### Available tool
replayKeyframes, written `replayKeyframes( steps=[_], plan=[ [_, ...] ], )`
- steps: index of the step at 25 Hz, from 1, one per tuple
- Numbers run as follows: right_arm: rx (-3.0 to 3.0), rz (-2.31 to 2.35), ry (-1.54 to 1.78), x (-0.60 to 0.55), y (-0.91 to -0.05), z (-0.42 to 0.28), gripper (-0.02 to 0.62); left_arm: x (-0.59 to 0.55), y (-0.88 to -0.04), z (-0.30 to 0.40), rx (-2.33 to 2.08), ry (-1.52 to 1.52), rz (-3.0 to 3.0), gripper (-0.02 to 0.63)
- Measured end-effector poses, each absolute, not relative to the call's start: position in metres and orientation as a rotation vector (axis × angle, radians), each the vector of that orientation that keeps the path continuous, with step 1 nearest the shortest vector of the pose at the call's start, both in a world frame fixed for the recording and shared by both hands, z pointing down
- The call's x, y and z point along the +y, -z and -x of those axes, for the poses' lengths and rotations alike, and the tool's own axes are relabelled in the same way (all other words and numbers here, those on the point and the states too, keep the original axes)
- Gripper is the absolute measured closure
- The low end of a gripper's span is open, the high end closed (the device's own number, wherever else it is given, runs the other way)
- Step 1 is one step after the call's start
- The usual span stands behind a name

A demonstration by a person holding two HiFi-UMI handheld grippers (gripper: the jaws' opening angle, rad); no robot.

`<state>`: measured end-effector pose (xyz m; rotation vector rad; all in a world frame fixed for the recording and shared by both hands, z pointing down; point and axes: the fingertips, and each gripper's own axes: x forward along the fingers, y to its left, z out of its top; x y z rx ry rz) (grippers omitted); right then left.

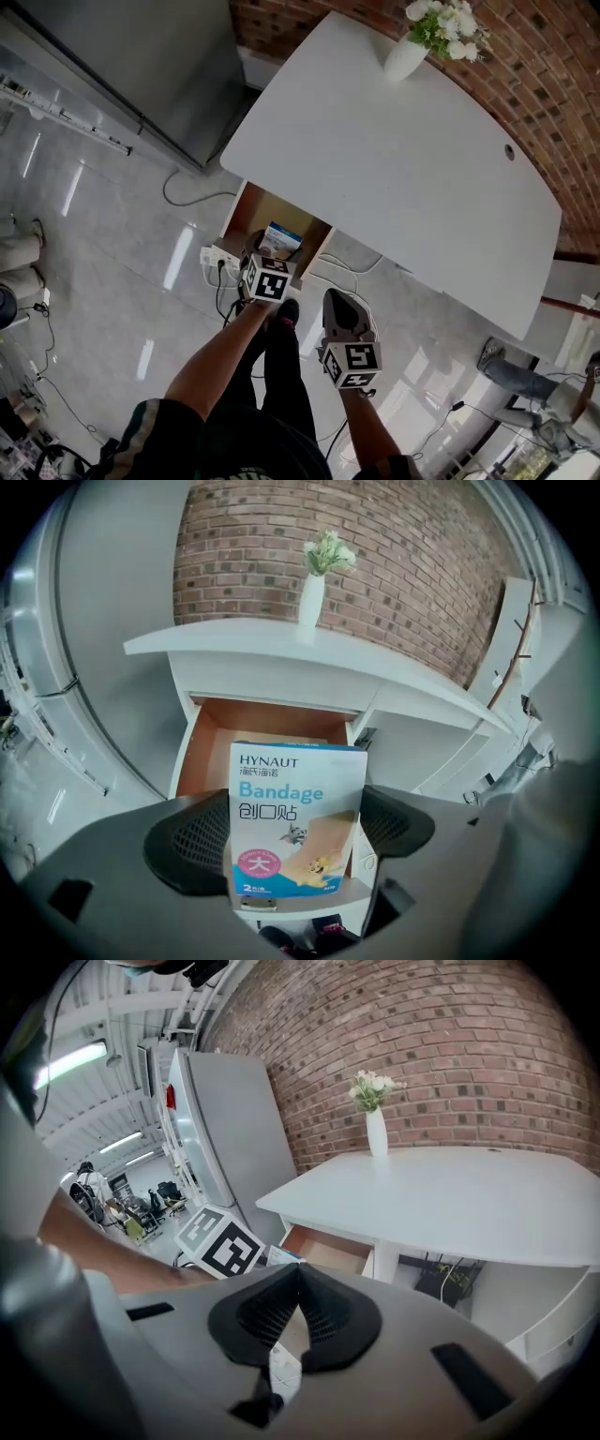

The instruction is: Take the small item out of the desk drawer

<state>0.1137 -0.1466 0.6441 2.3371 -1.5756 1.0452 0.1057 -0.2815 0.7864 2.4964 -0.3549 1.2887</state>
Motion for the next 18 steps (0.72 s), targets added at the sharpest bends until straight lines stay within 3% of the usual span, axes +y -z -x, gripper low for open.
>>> replayKeyframes(
  steps=[18],
  plan=[
    [-1.664,-2.306,-0.961,-0.154,-0.556,-0.062,0.572,-0.255,-0.651,-0.038,-0.225,-1.206,-2.636,0.161]
  ],
)
